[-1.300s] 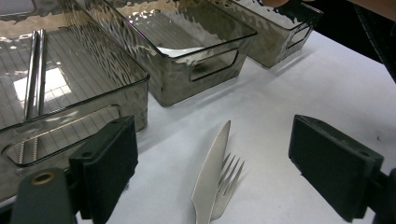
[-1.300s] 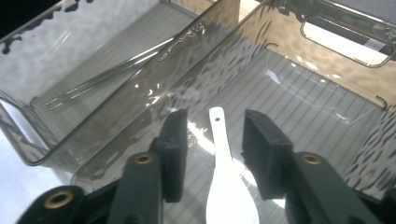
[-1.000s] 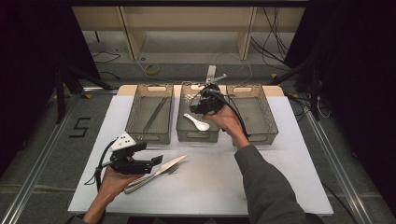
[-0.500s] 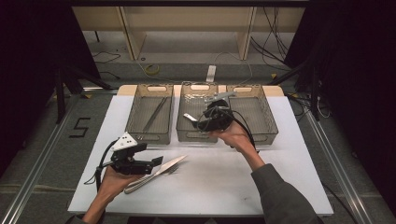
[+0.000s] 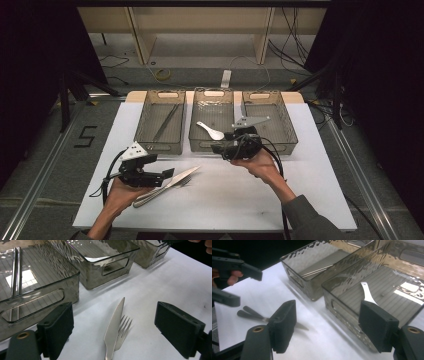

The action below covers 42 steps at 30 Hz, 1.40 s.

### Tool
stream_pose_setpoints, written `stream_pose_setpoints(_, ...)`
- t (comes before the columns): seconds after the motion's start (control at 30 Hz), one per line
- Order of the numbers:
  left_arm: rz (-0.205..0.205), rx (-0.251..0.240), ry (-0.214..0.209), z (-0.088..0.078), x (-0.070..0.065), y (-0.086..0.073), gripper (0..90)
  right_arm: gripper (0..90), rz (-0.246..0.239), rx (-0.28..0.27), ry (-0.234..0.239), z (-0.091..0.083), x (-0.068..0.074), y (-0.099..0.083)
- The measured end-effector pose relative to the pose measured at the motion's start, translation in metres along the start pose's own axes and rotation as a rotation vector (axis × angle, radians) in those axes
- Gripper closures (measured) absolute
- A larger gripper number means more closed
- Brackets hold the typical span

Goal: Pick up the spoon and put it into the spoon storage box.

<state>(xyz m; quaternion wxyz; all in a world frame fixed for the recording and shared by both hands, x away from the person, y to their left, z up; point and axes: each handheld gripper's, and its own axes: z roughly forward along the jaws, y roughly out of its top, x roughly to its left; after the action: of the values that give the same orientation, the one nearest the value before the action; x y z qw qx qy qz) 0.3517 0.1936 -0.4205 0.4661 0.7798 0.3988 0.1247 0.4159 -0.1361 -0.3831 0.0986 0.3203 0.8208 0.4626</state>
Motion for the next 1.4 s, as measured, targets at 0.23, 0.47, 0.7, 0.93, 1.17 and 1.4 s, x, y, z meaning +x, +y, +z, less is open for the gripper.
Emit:
stream_pose_setpoints(0.23,0.007,0.03,-0.006,0.001,-0.001,0.0,15.1,30.6,0.001,-0.031,0.009,-0.016,0.004,-0.024)
stream_pose_setpoints(0.47,0.014,0.059,-0.004,0.003,-0.002,0.0,15.0,30.5,0.015,-0.047,0.011,-0.027,0.004,-0.04)
stream_pose_setpoints(0.7,0.02,0.088,0.002,0.003,-0.001,0.0,15.1,30.0,0.014,-0.045,0.008,-0.03,0.007,-0.049)
stream_pose_setpoints(0.93,0.051,0.149,0.011,0.007,-0.003,0.0,15.1,29.4,0.014,-0.048,0.01,-0.033,0.01,-0.056)
stream_pose_setpoints(1.17,0.065,0.197,0.018,0.009,-0.004,0.0,15.4,28.2,0.015,-0.06,0.007,-0.038,0.012,-0.064)
stream_pose_setpoints(1.4,0.08,0.255,0.029,0.009,-0.003,-0.001,15.4,26.9,0.026,-0.077,0.0,-0.045,0.011,-0.07)
